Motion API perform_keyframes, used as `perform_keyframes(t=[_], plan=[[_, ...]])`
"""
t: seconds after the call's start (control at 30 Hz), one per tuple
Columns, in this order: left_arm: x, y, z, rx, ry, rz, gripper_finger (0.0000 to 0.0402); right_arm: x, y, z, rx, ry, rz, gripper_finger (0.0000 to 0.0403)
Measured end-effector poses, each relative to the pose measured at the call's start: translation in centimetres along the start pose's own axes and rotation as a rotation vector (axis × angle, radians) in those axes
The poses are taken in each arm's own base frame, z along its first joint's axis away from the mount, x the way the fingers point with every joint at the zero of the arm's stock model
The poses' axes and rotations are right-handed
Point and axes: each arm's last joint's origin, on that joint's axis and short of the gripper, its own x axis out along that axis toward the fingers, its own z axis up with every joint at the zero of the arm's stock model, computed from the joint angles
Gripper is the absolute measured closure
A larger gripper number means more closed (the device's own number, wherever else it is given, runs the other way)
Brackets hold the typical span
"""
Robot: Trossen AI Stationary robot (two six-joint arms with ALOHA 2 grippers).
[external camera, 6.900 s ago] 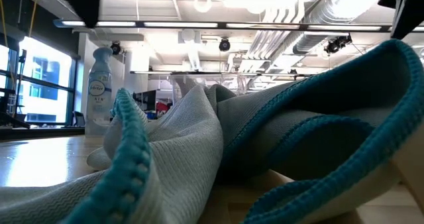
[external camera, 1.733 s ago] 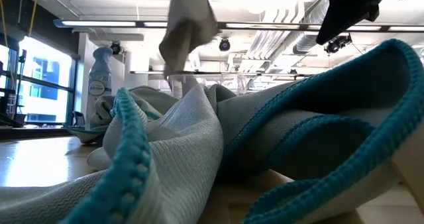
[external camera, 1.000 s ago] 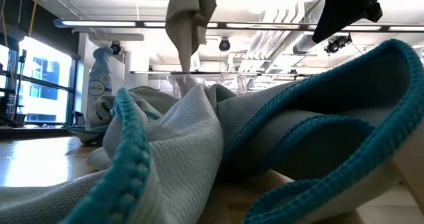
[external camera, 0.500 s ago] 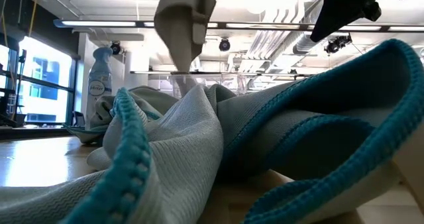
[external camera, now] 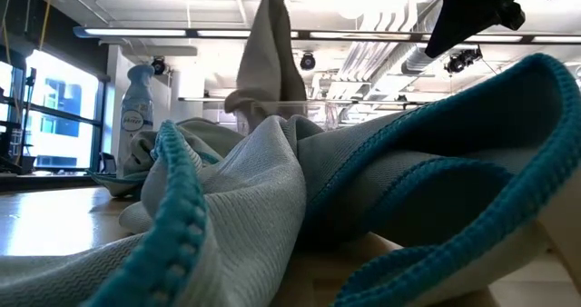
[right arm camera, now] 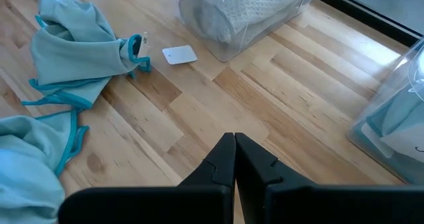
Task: Sort microfiber towel by color & place in baskets
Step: Put the white microfiber cloth into the left transparent bin
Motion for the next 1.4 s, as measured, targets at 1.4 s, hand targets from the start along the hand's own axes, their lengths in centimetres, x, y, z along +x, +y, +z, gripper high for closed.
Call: perform_keyframes(t=[1.4], plan=[[10.3,-4.9,-6.2,-0.179,-0.491,-0.458,0.0401,0.0,0.0,0.0,0.064,-0.001,0.003,0.0402]])
